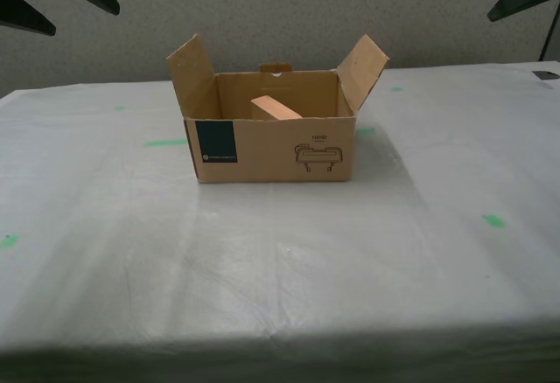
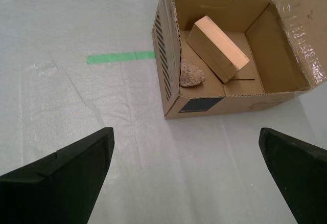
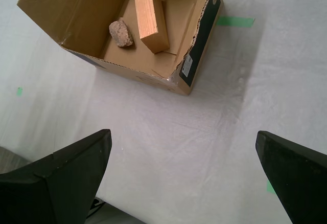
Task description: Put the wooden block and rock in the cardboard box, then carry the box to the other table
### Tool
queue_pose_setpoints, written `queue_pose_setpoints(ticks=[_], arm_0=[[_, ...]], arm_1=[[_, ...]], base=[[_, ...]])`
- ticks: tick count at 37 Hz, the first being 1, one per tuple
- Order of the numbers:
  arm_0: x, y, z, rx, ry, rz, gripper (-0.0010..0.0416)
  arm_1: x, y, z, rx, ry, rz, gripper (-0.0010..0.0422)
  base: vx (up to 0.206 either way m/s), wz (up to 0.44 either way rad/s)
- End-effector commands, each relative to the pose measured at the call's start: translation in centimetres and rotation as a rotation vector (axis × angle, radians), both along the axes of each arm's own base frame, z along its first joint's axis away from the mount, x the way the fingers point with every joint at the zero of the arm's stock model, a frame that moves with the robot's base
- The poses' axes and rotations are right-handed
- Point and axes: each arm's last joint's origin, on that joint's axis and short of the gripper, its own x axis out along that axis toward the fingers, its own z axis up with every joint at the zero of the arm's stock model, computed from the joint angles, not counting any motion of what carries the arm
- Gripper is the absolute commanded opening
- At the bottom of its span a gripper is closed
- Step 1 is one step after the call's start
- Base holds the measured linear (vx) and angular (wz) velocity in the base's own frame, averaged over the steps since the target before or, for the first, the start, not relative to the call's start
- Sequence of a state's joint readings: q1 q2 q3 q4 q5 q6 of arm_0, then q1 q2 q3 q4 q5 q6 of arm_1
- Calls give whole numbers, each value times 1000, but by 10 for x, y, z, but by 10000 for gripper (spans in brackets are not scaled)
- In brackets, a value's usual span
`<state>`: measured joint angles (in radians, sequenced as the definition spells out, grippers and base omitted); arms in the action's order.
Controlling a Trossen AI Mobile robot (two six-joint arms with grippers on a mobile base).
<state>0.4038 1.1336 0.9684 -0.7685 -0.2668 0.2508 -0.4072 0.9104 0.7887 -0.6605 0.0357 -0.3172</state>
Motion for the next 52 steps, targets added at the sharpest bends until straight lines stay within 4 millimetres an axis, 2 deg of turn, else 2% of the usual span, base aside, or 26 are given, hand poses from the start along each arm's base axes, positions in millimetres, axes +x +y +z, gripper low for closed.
queue_pose_setpoints(ticks=[1, 52], arm_0=[[0, 0, 0, 0, -1, -4, 394], [0, 0, 0, 0, -1, -4, 394]], arm_1=[[0, 0, 0, -2, -1, 4, 387], [0, 0, 0, -2, -1, 4, 387]], base=[[0, 0], [0, 0]])
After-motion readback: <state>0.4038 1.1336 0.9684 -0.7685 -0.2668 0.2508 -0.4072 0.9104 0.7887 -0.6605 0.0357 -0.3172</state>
